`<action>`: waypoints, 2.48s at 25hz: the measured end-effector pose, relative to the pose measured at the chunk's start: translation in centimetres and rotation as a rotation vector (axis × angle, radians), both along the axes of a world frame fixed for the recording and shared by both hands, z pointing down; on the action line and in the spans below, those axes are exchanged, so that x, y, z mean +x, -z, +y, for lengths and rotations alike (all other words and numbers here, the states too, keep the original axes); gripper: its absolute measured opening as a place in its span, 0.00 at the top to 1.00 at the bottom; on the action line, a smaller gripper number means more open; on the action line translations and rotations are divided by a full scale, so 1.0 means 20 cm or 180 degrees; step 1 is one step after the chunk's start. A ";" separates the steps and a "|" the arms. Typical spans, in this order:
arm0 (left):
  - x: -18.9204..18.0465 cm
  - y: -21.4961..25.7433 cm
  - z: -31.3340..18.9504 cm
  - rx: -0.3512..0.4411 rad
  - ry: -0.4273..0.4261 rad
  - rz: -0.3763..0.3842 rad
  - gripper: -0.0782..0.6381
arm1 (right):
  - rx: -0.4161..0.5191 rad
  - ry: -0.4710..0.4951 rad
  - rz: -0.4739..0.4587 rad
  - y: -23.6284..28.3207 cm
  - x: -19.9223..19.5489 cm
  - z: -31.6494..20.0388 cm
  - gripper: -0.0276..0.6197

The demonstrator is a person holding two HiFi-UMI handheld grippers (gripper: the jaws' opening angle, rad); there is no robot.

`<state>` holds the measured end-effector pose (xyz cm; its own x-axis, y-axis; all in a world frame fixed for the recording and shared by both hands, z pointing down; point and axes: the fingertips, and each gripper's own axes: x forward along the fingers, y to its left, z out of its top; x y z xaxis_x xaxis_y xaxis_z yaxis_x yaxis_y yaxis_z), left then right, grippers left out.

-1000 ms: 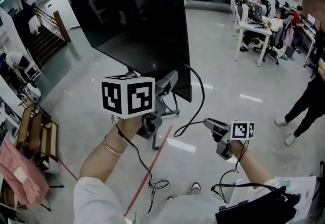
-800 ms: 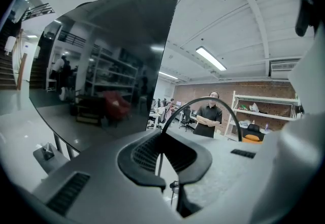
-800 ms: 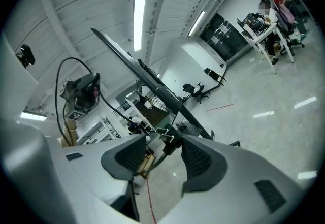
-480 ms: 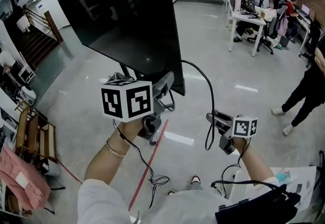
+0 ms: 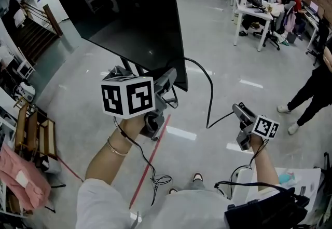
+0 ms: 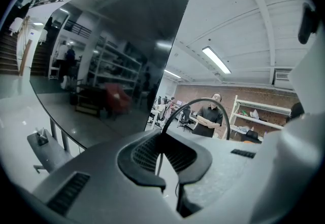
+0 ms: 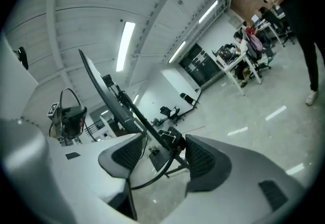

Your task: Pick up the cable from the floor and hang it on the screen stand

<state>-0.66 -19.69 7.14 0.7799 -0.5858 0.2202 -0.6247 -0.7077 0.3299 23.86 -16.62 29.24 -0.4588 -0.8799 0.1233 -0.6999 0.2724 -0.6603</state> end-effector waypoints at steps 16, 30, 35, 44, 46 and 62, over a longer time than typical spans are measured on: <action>-0.01 0.08 -0.03 0.0093 0.0051 0.0185 0.87 | -0.1057 -0.0519 -0.0742 -0.79 0.32 0.14 0.57; 0.02 -0.02 -0.05 -0.0014 -0.0073 0.0260 0.87 | -0.0779 0.0410 -0.1882 -0.97 -0.07 0.41 0.51; 0.04 -0.04 -0.04 0.0079 -0.0101 0.0149 0.87 | -0.1449 0.1022 -0.0400 -1.27 -0.24 0.53 0.47; 0.01 -0.08 -0.08 0.0090 -0.0047 0.0132 0.87 | -0.0395 0.1719 0.1657 -1.07 -0.47 0.37 0.47; -0.02 -0.09 -0.10 0.0075 -0.0003 0.0139 0.87 | 0.0269 0.1674 0.1389 -0.73 -0.65 0.17 0.47; 0.01 -0.01 0.02 0.0222 -0.0300 0.0038 0.87 | 0.1226 0.1371 0.1339 -0.08 -0.91 -0.25 0.48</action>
<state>-0.37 -19.21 7.32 0.8346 -0.5234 0.1718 -0.5507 -0.7846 0.2849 5.68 -21.68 30.77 -0.7573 -0.6478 0.0832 -0.6518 0.7415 -0.1594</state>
